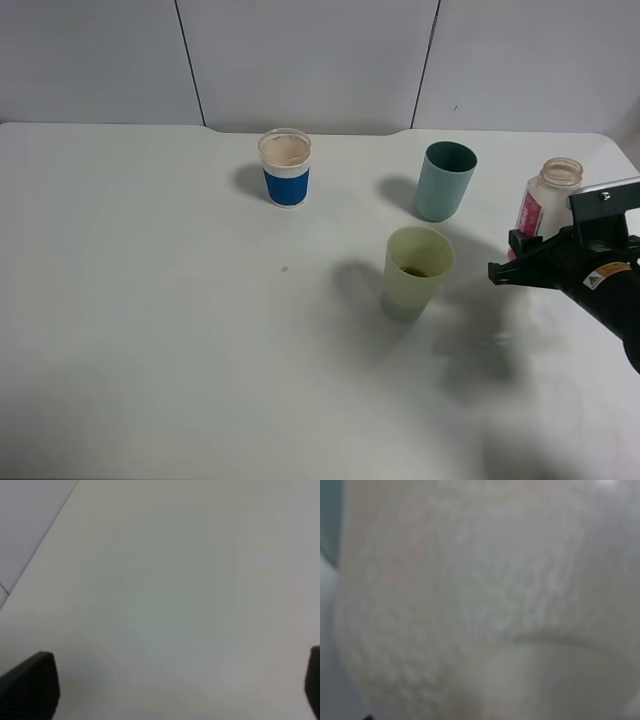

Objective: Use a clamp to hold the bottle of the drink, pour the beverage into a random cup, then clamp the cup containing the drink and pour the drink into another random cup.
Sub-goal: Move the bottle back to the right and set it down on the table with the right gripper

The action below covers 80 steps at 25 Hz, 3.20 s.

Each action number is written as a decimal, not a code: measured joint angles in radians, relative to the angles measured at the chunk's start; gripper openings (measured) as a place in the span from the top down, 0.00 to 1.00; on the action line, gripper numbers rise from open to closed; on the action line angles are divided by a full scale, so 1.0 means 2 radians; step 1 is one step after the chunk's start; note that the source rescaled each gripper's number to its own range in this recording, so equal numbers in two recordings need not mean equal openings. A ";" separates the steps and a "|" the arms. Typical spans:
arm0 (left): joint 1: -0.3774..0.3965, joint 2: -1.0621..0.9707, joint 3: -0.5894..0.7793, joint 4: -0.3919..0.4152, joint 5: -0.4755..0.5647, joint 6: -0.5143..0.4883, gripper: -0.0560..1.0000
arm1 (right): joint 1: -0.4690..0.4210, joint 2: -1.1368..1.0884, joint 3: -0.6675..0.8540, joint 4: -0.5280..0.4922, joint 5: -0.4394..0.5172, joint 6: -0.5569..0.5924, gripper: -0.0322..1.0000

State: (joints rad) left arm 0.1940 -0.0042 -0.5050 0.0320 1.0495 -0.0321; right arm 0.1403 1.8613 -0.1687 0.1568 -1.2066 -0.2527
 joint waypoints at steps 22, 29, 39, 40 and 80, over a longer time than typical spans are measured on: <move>0.000 0.000 0.000 0.000 0.000 0.000 0.00 | 0.000 0.068 -0.040 -0.015 -0.011 -0.032 0.97; 0.000 0.000 0.000 0.000 0.000 0.000 0.00 | 0.000 0.093 -0.068 -0.028 -0.023 -0.032 0.97; 0.000 0.000 0.000 0.000 0.000 0.000 0.00 | 0.000 0.121 -0.076 -0.039 -0.059 -0.018 0.97; 0.000 0.000 0.000 0.000 0.000 0.000 0.00 | 0.000 0.121 -0.076 -0.039 -0.060 -0.012 0.97; 0.000 0.000 0.000 0.000 0.000 0.000 0.00 | -0.001 0.130 -0.060 -0.042 -0.019 0.081 0.57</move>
State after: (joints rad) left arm 0.1940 -0.0042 -0.5050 0.0320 1.0495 -0.0321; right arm 0.1393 2.1220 -0.2883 0.0719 -1.2443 -0.0898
